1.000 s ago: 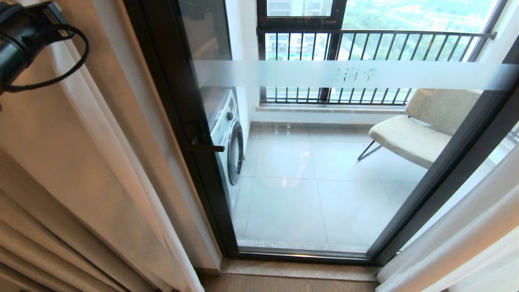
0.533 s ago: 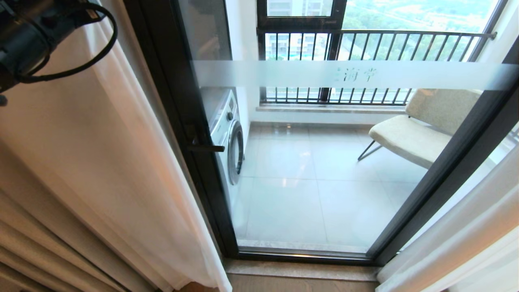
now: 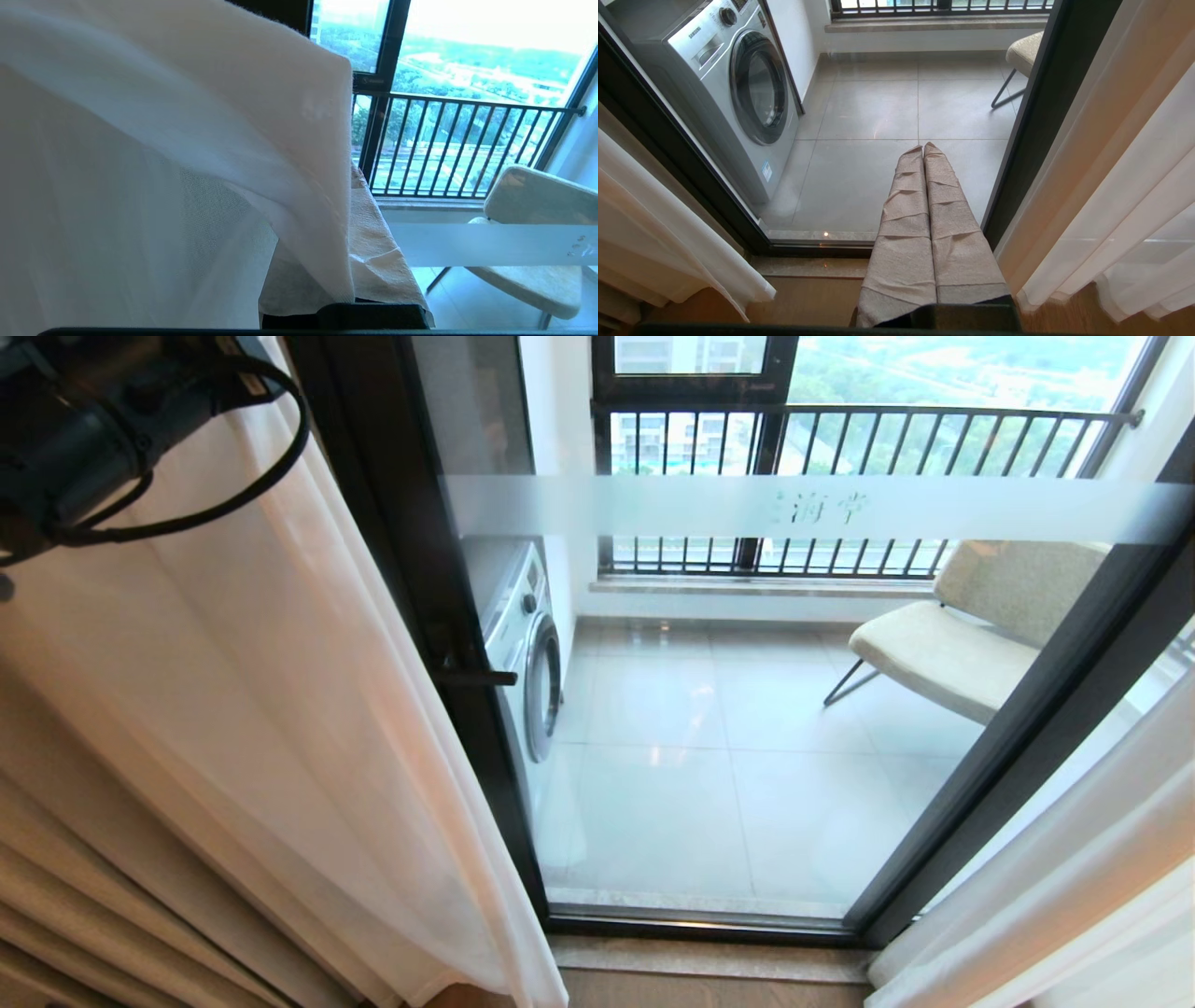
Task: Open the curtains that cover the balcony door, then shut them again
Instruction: Close the inner curtains on both sides
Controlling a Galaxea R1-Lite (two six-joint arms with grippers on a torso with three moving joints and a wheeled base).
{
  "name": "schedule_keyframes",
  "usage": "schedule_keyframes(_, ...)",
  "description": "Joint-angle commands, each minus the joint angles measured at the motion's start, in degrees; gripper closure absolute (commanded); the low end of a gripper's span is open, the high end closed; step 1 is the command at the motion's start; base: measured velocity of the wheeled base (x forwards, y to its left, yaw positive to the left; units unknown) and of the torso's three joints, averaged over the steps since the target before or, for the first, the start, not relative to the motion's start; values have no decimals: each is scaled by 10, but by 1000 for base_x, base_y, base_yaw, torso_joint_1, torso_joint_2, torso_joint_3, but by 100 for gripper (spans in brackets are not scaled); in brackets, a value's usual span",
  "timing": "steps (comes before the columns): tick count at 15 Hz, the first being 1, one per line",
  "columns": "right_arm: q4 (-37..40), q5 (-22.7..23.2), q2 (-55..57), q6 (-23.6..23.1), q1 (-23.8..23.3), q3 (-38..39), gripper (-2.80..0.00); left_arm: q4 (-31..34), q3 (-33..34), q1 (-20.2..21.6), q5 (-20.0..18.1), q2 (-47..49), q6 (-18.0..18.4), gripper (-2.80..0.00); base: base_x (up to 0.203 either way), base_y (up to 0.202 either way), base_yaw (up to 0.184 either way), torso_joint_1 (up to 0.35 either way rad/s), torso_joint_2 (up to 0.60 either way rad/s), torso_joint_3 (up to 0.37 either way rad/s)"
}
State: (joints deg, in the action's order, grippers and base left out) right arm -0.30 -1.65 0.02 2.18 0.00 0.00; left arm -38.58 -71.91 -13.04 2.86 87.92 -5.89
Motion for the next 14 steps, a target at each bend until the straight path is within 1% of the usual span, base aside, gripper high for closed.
schedule_keyframes(1,0,0,0,0,0,0,0,-3,7,-6,0,1,1,0,0,0,0,0,0,0)
schedule_keyframes(7,0,0,0,0,0,0,0,-4,9,-7,0,5,1,0,0,0,0,0,0,0)
schedule_keyframes(8,0,0,0,0,0,0,0,-4,11,-7,-1,4,1,0,4,-80,7,-5,2,5)
schedule_keyframes(14,0,0,0,0,0,0,0,-8,16,-18,-2,1,1,0,0,-180,1,3,1,1)
